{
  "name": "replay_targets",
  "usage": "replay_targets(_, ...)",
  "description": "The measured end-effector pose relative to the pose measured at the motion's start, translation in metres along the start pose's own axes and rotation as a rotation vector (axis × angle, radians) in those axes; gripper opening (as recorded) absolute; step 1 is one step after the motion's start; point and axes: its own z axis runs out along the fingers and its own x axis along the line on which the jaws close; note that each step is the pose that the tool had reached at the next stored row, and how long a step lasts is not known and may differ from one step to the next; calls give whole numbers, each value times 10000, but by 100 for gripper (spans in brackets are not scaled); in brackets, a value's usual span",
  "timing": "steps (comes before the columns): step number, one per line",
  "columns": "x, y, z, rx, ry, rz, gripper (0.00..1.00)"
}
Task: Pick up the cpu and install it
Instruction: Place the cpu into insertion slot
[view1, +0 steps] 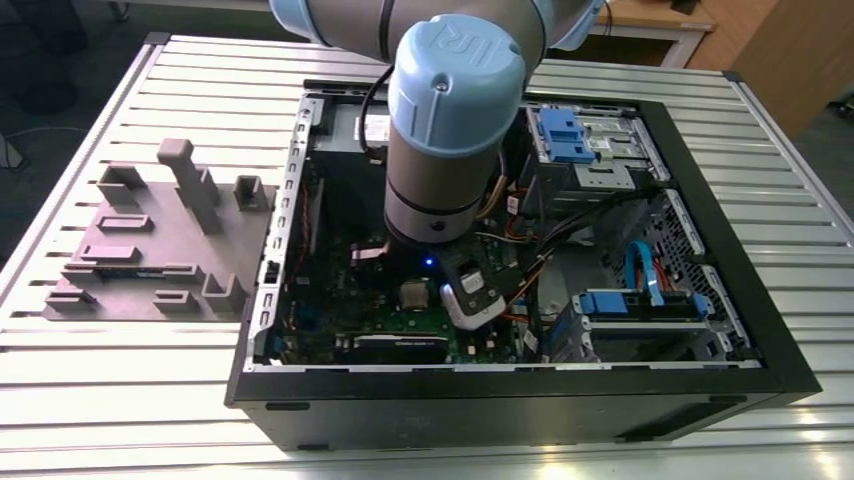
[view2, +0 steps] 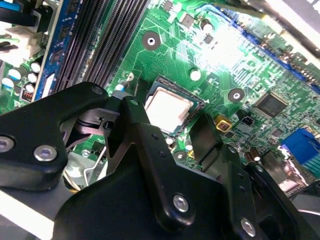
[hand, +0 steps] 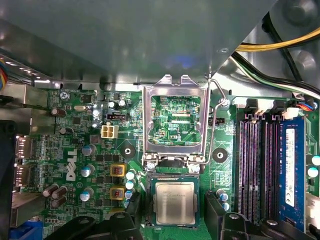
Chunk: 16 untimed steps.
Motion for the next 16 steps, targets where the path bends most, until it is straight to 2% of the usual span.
replay_targets(3,-21,0,0,0,6,4,60)
replay_targets(5,-33,-1,-2,3,10,1,49)
replay_targets(13,-35,-1,-1,0,10,1,48)
replay_targets(16,-35,2,-20,-9,5,1,48)
